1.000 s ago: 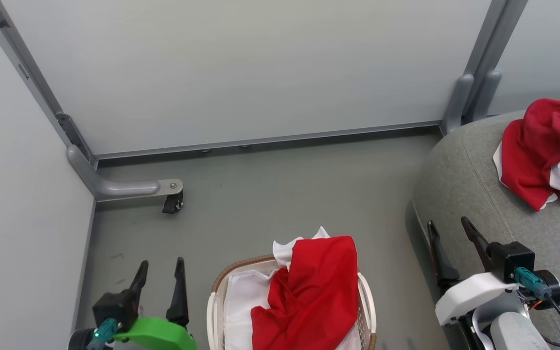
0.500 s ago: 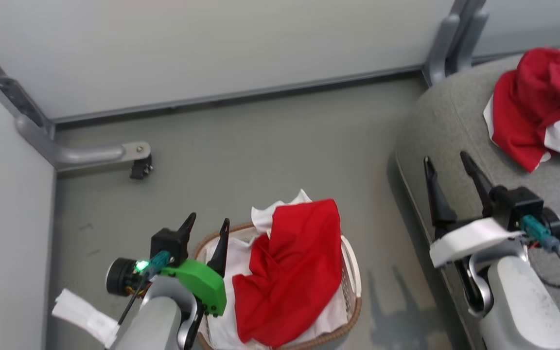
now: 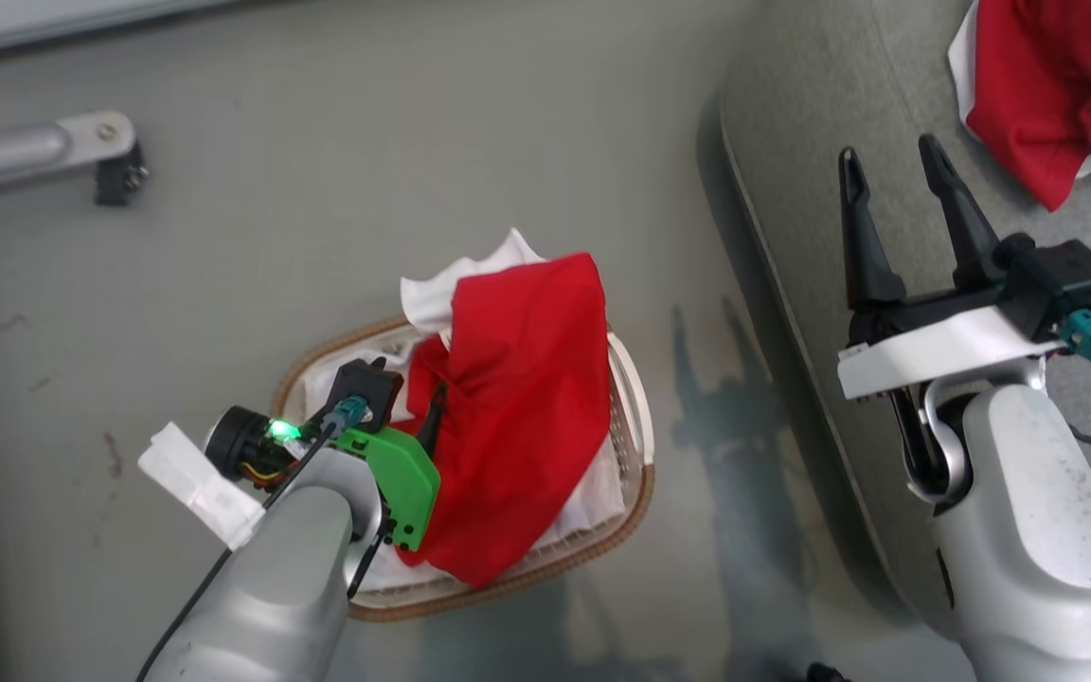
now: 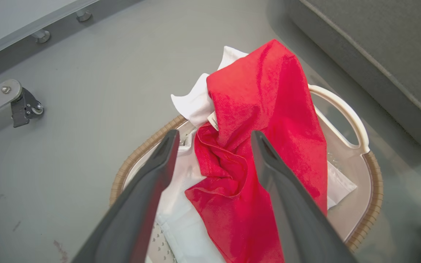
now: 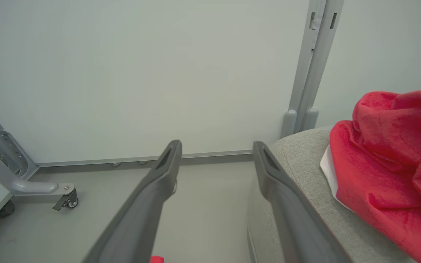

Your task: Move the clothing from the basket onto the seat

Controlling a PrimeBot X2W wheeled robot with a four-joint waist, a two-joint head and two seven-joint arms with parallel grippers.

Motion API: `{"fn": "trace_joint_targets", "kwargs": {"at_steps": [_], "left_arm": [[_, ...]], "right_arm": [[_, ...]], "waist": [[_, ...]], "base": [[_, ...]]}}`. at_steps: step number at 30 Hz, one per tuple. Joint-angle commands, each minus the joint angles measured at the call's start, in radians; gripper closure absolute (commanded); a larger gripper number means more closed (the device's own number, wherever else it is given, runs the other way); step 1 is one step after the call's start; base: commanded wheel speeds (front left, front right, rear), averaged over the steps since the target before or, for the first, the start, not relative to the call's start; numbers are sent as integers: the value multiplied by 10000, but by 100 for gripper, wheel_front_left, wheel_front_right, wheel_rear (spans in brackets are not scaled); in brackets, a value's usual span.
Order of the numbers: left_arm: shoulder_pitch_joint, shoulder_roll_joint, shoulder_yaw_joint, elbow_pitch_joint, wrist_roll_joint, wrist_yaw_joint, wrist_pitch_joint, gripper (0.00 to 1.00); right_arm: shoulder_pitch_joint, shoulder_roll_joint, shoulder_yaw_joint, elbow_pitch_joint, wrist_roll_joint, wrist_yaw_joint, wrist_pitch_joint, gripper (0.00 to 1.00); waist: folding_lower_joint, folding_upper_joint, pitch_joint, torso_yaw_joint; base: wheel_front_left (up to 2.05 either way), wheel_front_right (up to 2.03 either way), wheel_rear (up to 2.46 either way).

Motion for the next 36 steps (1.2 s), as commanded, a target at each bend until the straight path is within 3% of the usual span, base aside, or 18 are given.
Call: {"fn": "trace_joint_targets", "kwargs": {"at_steps": [1, 10, 18, 30, 31, 32, 34, 36], "left_arm": [[-339, 87, -103, 162, 68, -24, 32, 0], [-1041, 125, -1160, 1099, 23, -30, 255, 0], [-1597, 538, -1676, 1552, 97, -17, 359, 0], [-2041, 1087, -1655, 1959, -6, 874, 1018, 0], [-2044, 1106, -1618, 1975, -56, 928, 1100, 21], [-2040, 1119, -1592, 1988, -101, 953, 1175, 53], [-1952, 1091, -1564, 2007, -193, 922, 1263, 100], [-1852, 1030, -1553, 2010, -274, 890, 1226, 100]], "right_arm": [[-229, -13, 68, -114, 100, -10, -24, 0], [-783, -14, 481, -471, 546, -10, -24, 0], [-1127, -12, 761, -709, 747, -10, -24, 0], [-1387, -16, 1030, -948, 822, -10, -24, 0], [-1399, -17, 1036, -958, 826, -10, -24, 0], [-1401, -16, 1040, -956, 826, -10, -24, 0], [-1372, -16, 1026, -930, 806, -10, -24, 0], [-1313, -17, 1001, -863, 760, -10, -24, 0]], "waist": [[-1, 0, 1798, -1031], [-1, 0, 3081, -1531], [-1, 0, 3859, -1863], [-1, 0, 4334, -2126], [-1, 0, 4339, -2140], [-1, 0, 4337, -2146], [-1, 0, 4293, -2142], [-1, 0, 4202, -2110]], "base": [[0, 0, 0], [0, 0, 0], [0, 0, 0], [0, 0, 0], [0, 0, 0], [0, 0, 0], [0, 0, 0], [0, 0, 0]]}}
